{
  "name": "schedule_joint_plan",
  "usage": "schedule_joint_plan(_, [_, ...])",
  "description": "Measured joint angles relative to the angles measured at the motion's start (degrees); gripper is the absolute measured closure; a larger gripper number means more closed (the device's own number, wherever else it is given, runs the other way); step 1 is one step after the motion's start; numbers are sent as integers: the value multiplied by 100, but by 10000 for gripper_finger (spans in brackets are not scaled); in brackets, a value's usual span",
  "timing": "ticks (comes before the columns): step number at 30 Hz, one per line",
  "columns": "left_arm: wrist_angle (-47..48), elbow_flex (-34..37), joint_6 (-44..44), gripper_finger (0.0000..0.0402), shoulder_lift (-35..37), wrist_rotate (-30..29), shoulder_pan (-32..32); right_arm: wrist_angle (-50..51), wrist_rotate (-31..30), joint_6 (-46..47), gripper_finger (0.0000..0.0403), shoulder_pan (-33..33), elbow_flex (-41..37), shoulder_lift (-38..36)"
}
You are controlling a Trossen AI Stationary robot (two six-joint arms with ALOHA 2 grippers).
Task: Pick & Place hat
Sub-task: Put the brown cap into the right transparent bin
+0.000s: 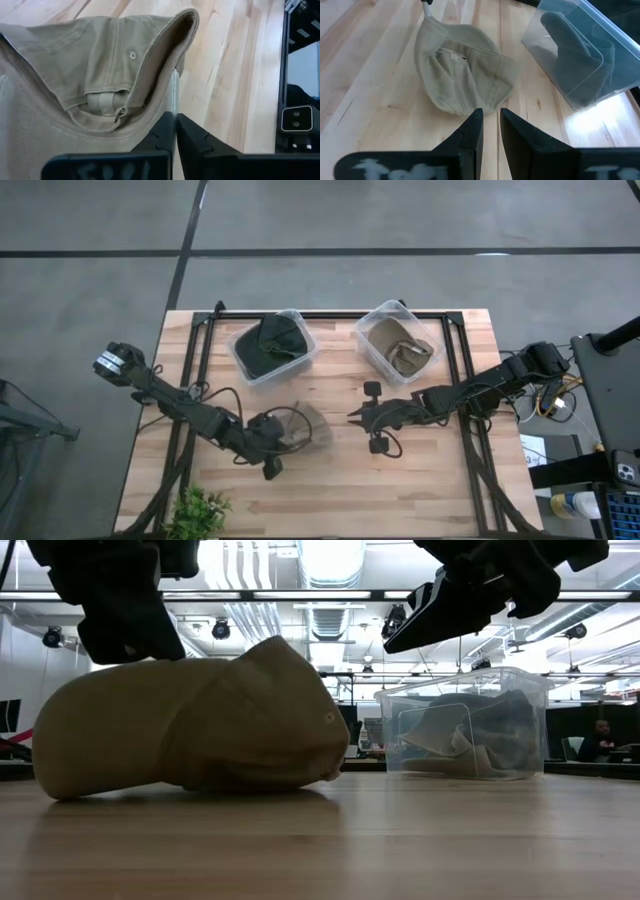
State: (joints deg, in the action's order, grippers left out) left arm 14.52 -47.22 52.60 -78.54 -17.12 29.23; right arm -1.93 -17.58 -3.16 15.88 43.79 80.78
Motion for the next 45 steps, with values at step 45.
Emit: schedule_joint_plan(45, [163, 63, 1415, 390, 6, -168, -127, 335, 294, 155, 351, 139, -11, -767])
